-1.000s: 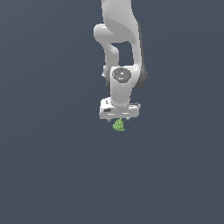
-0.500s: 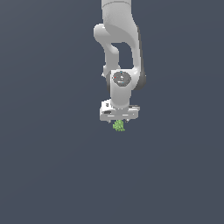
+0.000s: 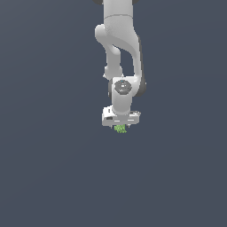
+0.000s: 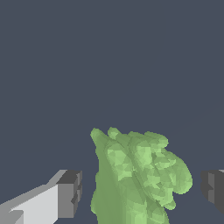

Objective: Pick up the object and move it to a goal position.

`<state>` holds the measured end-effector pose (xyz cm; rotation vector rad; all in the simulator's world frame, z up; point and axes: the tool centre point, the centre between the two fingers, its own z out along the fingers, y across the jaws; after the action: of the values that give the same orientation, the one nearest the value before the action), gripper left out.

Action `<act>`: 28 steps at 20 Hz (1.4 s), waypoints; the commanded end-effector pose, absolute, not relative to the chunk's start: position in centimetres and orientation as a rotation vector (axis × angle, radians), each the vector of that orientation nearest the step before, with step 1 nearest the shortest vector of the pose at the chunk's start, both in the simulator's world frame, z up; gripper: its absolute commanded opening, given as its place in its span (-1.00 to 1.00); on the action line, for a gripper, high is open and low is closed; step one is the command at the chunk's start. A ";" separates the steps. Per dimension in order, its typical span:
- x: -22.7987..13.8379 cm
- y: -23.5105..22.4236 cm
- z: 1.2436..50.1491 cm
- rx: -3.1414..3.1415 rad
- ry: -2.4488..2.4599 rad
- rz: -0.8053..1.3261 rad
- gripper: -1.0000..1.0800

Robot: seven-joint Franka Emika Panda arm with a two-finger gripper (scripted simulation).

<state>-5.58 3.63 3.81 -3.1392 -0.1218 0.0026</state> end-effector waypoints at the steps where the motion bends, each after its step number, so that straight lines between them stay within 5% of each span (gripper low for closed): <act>1: -5.5 3.6 3.7 -3.139 -0.122 0.000 -1.00; 15: -5.4 3.1 4.2 -3.139 -0.122 -0.001 -1.00; 28: -3.7 -5.1 9.8 -3.139 -0.122 -0.001 -1.00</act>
<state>-3.92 -4.18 9.13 -3.1391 -0.1198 -0.0019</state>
